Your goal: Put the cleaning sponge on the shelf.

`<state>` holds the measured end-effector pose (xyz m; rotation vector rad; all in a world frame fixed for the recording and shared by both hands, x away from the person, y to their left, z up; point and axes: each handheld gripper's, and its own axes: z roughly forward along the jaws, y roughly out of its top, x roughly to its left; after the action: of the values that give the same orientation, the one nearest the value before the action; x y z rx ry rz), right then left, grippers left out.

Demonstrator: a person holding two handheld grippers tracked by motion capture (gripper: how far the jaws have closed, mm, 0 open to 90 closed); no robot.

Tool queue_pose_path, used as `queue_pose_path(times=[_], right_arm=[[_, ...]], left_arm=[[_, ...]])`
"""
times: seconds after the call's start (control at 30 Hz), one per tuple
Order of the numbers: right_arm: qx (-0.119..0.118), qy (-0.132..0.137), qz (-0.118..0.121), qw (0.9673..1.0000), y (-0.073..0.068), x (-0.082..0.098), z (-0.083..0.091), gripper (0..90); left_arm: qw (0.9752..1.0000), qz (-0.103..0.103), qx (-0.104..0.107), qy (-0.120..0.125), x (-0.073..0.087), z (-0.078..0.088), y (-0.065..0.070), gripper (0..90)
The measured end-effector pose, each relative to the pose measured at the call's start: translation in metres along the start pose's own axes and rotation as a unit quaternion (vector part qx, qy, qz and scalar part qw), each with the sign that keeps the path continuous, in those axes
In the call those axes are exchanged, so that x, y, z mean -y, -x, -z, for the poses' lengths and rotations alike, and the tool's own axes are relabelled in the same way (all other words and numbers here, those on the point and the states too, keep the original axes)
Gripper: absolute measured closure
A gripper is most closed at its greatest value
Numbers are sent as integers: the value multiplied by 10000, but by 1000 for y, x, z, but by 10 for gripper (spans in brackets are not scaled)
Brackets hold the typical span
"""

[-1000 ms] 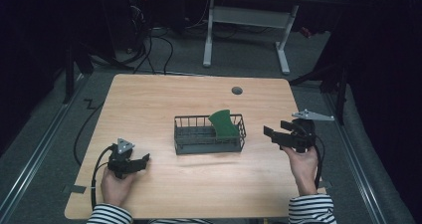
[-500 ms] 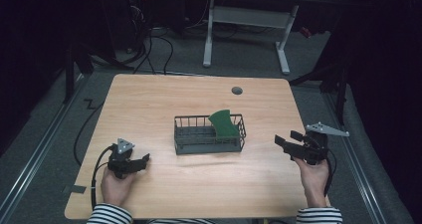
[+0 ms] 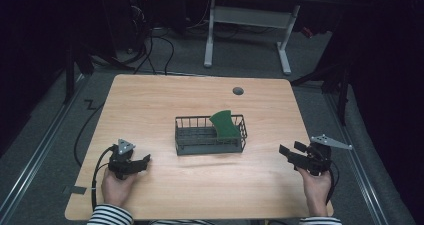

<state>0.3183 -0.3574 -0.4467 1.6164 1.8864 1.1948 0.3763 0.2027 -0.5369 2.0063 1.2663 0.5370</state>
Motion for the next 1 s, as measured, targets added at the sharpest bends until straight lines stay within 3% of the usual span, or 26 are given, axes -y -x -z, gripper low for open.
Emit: queue_pose_path(times=[0.43,1.0], right_arm=[[271,-267,-166,9991,11,30,-28,295],[628,-576,64,9963,9,52,-55,298]], left_arm=[[10000,0,4,0,0,0,0,255],[10000,-12,-5,3,0,0,1,251]])
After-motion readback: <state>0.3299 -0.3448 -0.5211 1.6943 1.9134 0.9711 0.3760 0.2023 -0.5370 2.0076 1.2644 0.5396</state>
